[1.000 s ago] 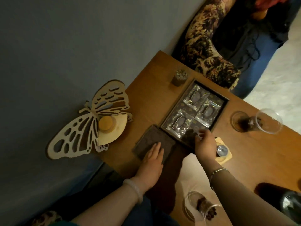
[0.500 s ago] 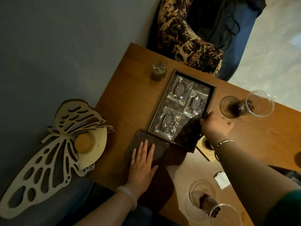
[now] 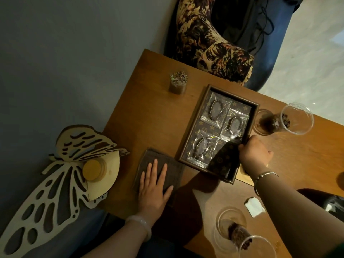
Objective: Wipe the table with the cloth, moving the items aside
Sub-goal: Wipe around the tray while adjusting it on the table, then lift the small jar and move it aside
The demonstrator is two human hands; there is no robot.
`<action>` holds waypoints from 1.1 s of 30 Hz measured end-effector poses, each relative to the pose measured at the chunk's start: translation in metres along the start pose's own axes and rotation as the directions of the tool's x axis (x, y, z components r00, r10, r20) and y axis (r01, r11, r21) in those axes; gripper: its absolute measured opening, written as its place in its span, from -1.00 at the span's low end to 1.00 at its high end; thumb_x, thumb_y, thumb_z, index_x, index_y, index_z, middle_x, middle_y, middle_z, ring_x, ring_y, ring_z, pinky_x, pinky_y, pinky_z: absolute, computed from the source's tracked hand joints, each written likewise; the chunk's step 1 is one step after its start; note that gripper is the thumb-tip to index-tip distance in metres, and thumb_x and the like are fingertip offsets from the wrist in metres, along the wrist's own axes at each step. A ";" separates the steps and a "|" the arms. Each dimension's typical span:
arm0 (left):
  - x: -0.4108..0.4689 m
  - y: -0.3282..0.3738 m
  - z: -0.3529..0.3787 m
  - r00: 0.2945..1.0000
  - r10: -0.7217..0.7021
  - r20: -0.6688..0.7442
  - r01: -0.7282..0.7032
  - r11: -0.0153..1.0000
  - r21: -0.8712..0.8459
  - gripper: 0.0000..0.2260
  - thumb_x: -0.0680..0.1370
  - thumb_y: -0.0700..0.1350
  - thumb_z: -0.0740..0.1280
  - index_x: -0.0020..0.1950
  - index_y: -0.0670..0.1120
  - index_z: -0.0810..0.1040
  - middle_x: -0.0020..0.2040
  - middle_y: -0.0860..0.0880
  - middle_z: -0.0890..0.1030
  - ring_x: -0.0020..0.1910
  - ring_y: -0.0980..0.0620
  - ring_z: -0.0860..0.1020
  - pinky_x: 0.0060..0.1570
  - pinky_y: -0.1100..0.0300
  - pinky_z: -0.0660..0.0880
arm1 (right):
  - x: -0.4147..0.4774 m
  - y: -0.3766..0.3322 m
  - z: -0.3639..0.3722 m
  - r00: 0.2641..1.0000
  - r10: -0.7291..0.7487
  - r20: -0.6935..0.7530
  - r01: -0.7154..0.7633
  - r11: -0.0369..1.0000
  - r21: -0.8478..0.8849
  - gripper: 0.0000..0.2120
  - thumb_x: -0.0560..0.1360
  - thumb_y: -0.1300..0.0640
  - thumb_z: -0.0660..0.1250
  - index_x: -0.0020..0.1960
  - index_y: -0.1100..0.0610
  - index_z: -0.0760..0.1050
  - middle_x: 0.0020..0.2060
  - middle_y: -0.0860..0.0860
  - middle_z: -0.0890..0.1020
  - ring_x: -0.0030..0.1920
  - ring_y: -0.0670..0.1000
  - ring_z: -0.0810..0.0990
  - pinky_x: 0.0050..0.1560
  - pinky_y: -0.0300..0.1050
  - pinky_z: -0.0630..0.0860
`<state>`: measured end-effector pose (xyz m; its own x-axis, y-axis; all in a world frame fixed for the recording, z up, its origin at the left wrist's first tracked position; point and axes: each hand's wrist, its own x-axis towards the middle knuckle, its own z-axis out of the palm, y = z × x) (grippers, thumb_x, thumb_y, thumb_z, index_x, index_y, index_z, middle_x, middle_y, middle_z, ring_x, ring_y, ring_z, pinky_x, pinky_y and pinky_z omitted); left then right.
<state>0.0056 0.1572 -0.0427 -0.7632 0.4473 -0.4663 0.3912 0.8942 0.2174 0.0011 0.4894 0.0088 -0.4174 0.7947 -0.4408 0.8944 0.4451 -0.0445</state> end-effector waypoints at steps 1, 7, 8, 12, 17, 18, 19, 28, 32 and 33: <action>0.002 0.000 -0.001 1.000 -0.008 -0.011 0.008 1.000 -0.001 -0.38 0.57 0.27 -0.02 0.57 0.12 -0.12 0.58 -0.03 -0.22 0.55 -0.04 -0.22 0.46 -0.05 -0.16 | 0.000 0.001 0.001 1.000 0.005 0.002 -0.005 1.000 0.012 -0.81 0.56 0.12 0.27 0.13 0.18 0.42 0.03 0.15 0.60 0.11 0.23 0.55 0.22 0.14 0.29; 0.026 0.007 -0.009 0.996 -0.034 -0.087 0.037 0.998 0.041 -0.41 0.59 0.27 -0.07 0.57 0.09 -0.06 0.59 -0.09 -0.10 0.55 -0.10 -0.16 0.45 -0.12 -0.16 | -0.004 0.007 -0.005 0.997 0.071 0.019 -0.071 0.997 0.029 -0.77 0.57 0.17 0.29 0.17 0.23 0.39 0.08 0.20 0.57 0.11 0.26 0.55 0.18 0.17 0.38; 0.032 0.008 -0.012 0.994 -0.034 -0.099 0.039 0.998 0.048 -0.43 0.60 0.25 -0.12 0.57 0.09 -0.06 0.59 -0.09 -0.09 0.54 -0.10 -0.17 0.45 -0.14 -0.16 | -0.007 0.006 -0.007 0.997 0.073 0.002 -0.073 0.996 0.046 -0.75 0.56 0.19 0.31 0.18 0.25 0.38 0.09 0.22 0.55 0.10 0.26 0.54 0.15 0.18 0.41; 0.056 0.011 -0.016 0.992 -0.052 -0.114 0.058 0.997 0.051 -0.46 0.61 0.22 -0.16 0.57 0.12 -0.10 0.58 -0.08 -0.14 0.53 -0.09 -0.23 0.44 -0.17 -0.21 | -0.027 -0.009 -0.009 0.968 -0.104 -0.229 0.140 0.979 0.148 -0.65 0.56 0.12 0.32 0.26 0.25 0.35 0.11 0.17 0.49 0.08 0.15 0.47 0.10 0.05 0.47; 0.078 0.017 -0.021 0.988 -0.039 -0.148 0.049 0.997 0.064 -0.46 0.61 0.21 -0.14 0.57 0.11 -0.10 0.58 -0.08 -0.11 0.54 -0.11 -0.20 0.44 -0.20 -0.18 | -0.056 -0.050 0.004 0.803 -0.577 -0.149 0.592 0.800 0.099 -0.63 0.56 0.20 0.25 0.36 0.08 0.37 0.21 -0.02 0.44 0.26 0.00 0.37 0.35 -0.08 0.24; 0.082 0.018 -0.022 0.988 -0.039 -0.152 0.050 0.997 0.067 -0.46 0.61 0.21 -0.14 0.57 0.11 -0.11 0.58 -0.08 -0.12 0.54 -0.11 -0.21 0.44 -0.19 -0.19 | -0.060 -0.059 0.005 0.774 -0.621 -0.122 0.633 0.765 0.118 -0.61 0.55 0.22 0.24 0.37 0.06 0.37 0.24 -0.03 0.44 0.30 -0.01 0.34 0.39 -0.05 0.21; 0.086 0.020 -0.024 0.987 -0.040 -0.158 0.052 0.996 0.070 -0.46 0.61 0.21 -0.14 0.57 0.11 -0.12 0.58 -0.08 -0.13 0.53 -0.11 -0.21 0.44 -0.19 -0.19 | -0.062 -0.068 0.006 0.748 -0.653 -0.114 0.663 0.735 0.140 -0.61 0.55 0.23 0.20 0.37 0.06 0.37 0.27 -0.02 0.44 0.33 -0.01 0.32 0.42 -0.02 0.20; 0.140 0.043 -0.048 0.991 -0.034 -0.127 0.043 0.997 0.068 -0.44 0.57 0.23 -0.21 0.52 0.12 -0.32 0.55 -0.09 -0.30 0.52 -0.12 -0.30 0.44 -0.21 -0.26 | -0.021 -0.130 0.003 0.684 -0.718 -0.134 0.726 0.649 0.226 -0.63 0.60 0.24 0.17 0.40 0.14 0.36 0.33 0.07 0.48 0.34 0.09 0.41 0.36 0.11 0.38; 0.165 0.058 -0.065 0.998 -0.024 -0.058 0.027 0.998 0.058 -0.45 0.58 0.23 -0.22 0.48 0.14 -0.40 0.52 -0.09 -0.40 0.50 -0.13 -0.38 0.42 -0.20 -0.35 | 0.004 -0.167 -0.014 0.678 -0.716 -0.165 0.728 0.623 0.286 -0.33 0.52 0.22 0.37 0.54 0.15 0.15 0.47 0.08 0.33 0.47 0.07 0.29 0.49 -0.07 0.21; 0.171 0.061 -0.070 0.999 -0.015 -0.050 0.019 0.998 0.065 -0.44 0.59 0.23 -0.20 0.49 0.14 -0.40 0.52 -0.09 -0.41 0.49 -0.13 -0.39 0.42 -0.19 -0.36 | 0.011 -0.179 -0.019 0.695 -0.700 -0.161 0.709 0.631 0.316 -0.23 0.49 0.21 0.42 0.56 0.15 0.09 0.51 0.09 0.27 0.51 0.07 0.23 0.49 -0.11 0.14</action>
<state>-0.1369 0.2895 -0.0496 -0.7941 0.4338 -0.4258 0.4096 0.8994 0.1525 -0.1668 0.4259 0.0291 -0.9426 0.3073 -0.1307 0.3190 0.7134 -0.6239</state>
